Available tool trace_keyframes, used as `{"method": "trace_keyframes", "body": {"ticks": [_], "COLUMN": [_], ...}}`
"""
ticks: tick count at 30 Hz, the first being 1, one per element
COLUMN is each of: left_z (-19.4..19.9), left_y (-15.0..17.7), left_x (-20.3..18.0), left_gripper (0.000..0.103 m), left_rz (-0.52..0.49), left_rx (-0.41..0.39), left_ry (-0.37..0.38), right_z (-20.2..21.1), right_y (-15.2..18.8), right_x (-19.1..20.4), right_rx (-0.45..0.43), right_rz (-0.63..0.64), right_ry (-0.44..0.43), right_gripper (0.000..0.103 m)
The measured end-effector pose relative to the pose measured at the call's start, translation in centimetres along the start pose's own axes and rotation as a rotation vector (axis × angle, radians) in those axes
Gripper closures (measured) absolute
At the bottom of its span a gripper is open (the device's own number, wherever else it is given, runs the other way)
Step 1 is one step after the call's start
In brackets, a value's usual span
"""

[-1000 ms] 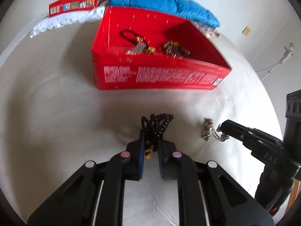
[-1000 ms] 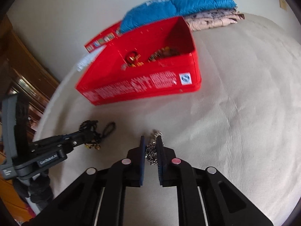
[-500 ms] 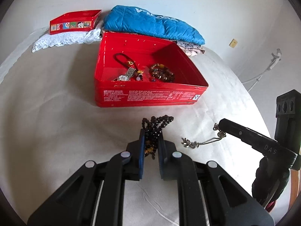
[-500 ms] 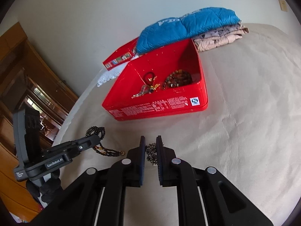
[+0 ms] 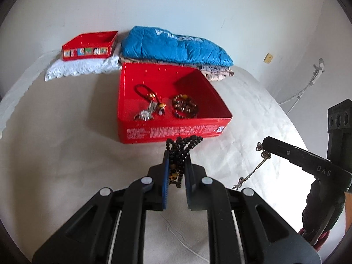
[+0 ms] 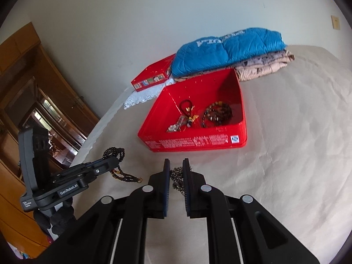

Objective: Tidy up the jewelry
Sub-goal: 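Carry the necklace and chain into the red tin box and open both tools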

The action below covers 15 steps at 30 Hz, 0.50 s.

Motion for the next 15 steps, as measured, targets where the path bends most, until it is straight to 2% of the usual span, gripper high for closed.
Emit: {"method": "trace_keyframes", "body": {"ticks": [9, 15], "left_z": [1.2, 0.5], "left_y": [-2.3, -5.2], "left_x": [-0.5, -0.8], "left_gripper": [0.093, 0.093], "left_rz": [-0.030, -0.048], "left_rx": [-0.029, -0.037], "left_ry": [-0.014, -0.027], "right_z": [0.5, -0.3], "right_y": [-2.8, -6.0], "right_x": [1.2, 1.2], "right_rx": [0.001, 0.008], "right_rz": [0.020, 0.016], "right_ry": [0.009, 0.026], "right_gripper": [0.092, 0.092]}}
Point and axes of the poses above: each gripper's, at about its wrist camera, not at the fingertips, and z roughly against the way its jaws point, x to its left, y to its underside, the point moved 7 cm from there along -z, roughly the way its jaws point, and after that the axes turned 3 degrees about -z, right-handed, at the moved point
